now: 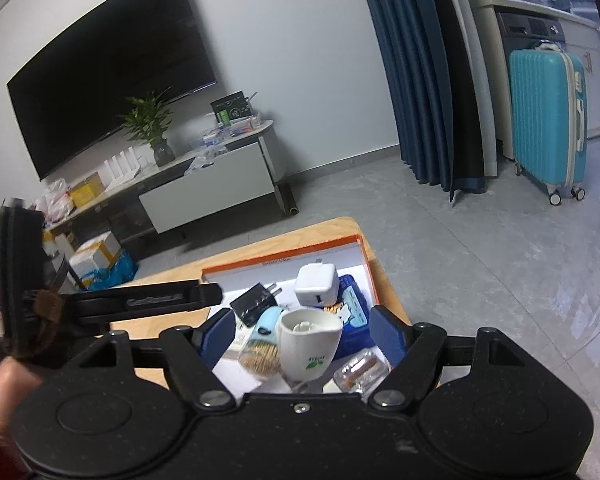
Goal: Organize rigid objects
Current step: 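Open the left tool to drop the black charger while the right tool releases the diffuser, then withdraw both open tools back from the box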
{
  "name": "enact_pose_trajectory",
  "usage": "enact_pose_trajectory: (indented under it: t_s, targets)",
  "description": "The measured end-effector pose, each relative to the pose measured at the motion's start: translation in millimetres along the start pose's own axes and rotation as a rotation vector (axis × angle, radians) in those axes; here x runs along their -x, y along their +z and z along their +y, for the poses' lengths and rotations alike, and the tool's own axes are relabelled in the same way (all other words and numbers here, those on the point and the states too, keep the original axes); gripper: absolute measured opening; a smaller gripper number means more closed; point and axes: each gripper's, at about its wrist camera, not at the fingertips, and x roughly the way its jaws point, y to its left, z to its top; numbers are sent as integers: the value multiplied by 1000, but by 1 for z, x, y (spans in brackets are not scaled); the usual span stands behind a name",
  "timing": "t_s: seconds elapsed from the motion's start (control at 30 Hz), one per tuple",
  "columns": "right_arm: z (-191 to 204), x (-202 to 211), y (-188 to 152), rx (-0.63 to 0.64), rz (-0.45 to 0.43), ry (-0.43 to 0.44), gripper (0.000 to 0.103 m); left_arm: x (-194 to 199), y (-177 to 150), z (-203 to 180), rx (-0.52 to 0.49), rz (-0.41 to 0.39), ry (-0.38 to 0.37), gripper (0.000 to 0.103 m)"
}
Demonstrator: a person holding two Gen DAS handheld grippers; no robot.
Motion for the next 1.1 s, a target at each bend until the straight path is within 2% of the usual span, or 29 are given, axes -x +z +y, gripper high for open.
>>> enact_pose_trajectory:
  t_s: [0.07,0.4,0.73,1.1]
  targets:
    - [4,7,-5,26,4,-5,91,14,-7,-2,5,-2,19,103]
    - [7,45,-37,69,38,-21,93,63,-51,-19,3,44,89,103]
    - [6,67,-62,83,56,-46,93,82,-92,-27,28,91,114,103]
    - [11,74,-71,112,71,-40,93,92,-109,-33,28,108,134,103]
